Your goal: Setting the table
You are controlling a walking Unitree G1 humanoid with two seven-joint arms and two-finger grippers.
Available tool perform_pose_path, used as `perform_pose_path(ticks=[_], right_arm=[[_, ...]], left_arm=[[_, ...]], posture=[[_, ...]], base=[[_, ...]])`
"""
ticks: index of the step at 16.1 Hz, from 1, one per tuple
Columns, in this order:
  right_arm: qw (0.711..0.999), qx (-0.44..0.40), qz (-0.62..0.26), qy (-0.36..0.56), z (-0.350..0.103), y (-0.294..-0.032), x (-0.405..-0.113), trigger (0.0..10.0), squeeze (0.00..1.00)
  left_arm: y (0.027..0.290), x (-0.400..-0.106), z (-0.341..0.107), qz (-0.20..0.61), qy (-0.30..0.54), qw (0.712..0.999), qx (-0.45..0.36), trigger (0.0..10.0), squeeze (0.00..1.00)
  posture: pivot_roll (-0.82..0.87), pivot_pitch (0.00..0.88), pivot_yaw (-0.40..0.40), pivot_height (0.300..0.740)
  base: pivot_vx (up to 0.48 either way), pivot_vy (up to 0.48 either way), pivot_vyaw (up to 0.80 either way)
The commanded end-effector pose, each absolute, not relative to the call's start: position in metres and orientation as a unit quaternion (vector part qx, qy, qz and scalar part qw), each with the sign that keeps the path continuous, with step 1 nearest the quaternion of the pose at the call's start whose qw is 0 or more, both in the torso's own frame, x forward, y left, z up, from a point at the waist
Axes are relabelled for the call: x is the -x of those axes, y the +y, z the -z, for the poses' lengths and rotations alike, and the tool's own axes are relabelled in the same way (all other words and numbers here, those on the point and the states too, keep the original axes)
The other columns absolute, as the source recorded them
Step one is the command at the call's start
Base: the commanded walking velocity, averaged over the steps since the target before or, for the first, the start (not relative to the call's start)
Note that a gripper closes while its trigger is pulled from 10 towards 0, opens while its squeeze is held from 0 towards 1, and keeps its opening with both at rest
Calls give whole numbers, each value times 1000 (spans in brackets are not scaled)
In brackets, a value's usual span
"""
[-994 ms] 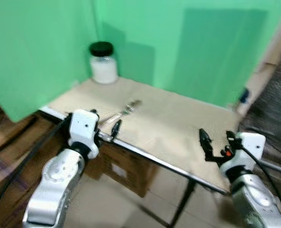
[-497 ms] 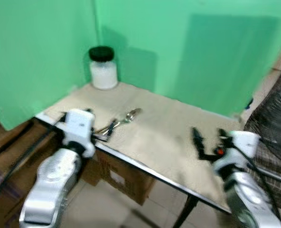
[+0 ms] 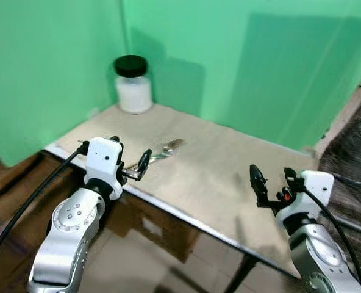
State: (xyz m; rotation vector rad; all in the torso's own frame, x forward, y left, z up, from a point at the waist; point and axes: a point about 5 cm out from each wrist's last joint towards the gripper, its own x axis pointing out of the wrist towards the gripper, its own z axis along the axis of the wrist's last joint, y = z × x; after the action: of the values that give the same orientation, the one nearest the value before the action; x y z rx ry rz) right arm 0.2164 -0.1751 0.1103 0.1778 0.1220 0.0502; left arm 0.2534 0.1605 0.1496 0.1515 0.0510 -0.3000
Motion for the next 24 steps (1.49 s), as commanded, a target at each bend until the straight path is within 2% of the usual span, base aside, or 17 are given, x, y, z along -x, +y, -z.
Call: perform_pose_path(ticks=[1, 16, 19, 22, 24], right_arm=[[994, -93, -22, 52, -114, -174, -216, 10000, 1000], [994, -101, 6, 50, -112, -180, -210, 10000, 1000], [994, -97, 14, 49, -112, -184, -207, 10000, 1000], [994, -93, 22, 45, -113, -188, -205, 10000, 1000], [995, -92, 17, 47, -113, -187, -205, 10000, 1000]], left_arm=[[164, -257, -151, 148, 26, 985, -82, 10000, 0], [165, -268, -151, 161, 23, 982, -91, 10000, 0], [161, -269, -149, 166, 19, 981, -103, 10000, 0], [155, -273, -146, 172, 18, 980, -100, 10000, 0], [155, -274, -144, 167, 26, 982, -82, 10000, 0]], posture=[[49, 0, -9, 740], [31, 0, 15, 740], [20, 0, 13, 740], [8, 0, 11, 740], [5, 0, 5, 740]], base=[[0, 480, -788], [0, 480, -788], [0, -320, -777], [0, -480, 0], [0, 0, 0]])
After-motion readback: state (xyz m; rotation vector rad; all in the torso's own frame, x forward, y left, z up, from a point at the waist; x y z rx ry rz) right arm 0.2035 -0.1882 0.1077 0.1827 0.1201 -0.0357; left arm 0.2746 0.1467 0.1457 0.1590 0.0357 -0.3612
